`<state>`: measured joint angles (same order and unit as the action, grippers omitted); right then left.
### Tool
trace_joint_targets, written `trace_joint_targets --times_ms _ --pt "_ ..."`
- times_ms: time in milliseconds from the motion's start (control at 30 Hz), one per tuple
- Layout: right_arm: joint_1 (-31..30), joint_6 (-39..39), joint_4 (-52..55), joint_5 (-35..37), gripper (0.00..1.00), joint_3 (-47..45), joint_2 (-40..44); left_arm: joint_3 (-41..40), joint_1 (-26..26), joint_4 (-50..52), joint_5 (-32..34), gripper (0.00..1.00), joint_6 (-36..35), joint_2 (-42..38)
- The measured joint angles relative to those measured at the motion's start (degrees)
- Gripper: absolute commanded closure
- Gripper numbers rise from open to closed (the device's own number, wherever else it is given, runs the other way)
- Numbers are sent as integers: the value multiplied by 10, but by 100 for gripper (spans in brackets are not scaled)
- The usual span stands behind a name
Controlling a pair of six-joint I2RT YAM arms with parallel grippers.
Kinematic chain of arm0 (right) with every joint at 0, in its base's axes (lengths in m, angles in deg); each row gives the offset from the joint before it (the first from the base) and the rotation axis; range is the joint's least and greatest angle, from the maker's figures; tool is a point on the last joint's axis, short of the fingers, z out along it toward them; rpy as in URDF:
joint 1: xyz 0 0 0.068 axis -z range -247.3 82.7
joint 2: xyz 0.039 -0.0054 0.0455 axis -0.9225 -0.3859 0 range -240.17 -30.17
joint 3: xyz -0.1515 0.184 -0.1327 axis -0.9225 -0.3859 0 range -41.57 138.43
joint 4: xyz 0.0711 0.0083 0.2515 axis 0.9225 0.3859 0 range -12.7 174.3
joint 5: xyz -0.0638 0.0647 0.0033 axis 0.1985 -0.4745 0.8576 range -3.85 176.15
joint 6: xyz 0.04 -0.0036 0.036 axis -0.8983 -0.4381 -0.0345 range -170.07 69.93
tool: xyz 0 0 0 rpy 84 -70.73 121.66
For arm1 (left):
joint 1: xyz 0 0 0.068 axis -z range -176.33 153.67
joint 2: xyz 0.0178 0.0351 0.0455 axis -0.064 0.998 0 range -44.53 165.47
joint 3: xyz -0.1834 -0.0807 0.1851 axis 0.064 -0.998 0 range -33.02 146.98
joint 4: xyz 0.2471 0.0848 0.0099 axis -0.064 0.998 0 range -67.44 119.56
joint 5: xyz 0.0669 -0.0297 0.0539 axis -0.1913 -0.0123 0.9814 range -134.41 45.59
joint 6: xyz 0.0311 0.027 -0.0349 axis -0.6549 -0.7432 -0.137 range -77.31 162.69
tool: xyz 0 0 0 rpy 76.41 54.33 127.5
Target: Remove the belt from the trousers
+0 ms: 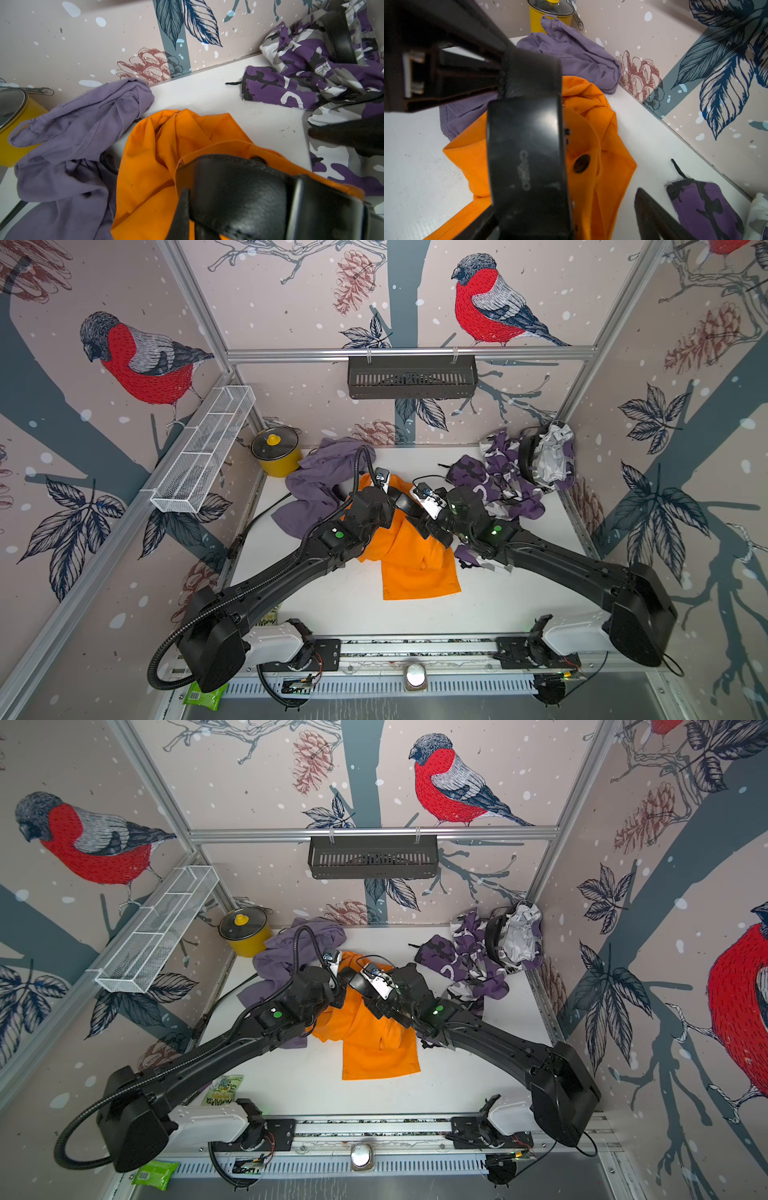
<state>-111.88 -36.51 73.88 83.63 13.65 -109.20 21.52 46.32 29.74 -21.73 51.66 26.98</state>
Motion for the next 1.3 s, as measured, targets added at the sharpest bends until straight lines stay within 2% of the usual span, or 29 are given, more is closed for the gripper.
trace_joint_targets --times_ms 67,167,367,500,633,700,833,967,1133,1300 --pt "17 16 4 -32 44 17 -8 -7 0 7 -1 100 15 -5" --pt "40 59 26 -87 51 58 -31 -21 -1 16 -7 100 38 -14" --pt "70 146 182 -212 57 206 -127 -47 -1 34 -21 100 76 -30" --pt "72 180 252 -254 58 242 -152 -65 -1 34 -20 99 79 -45" --pt "63 189 299 -268 59 265 -162 -96 -1 13 -10 84 67 -63" --pt "59 192 314 -268 60 274 -164 -110 -1 1 -3 71 52 -64" --pt "56 192 341 -270 60 285 -165 -122 -1 -17 0 51 24 -55" --pt "56 191 359 -270 61 292 -165 -129 1 -33 9 37 11 -43" --pt "61 191 377 -280 61 294 -161 -160 3 -67 53 30 0 -65" --pt "67 184 381 -292 61 294 -155 -203 4 -148 95 29 -18 -103"
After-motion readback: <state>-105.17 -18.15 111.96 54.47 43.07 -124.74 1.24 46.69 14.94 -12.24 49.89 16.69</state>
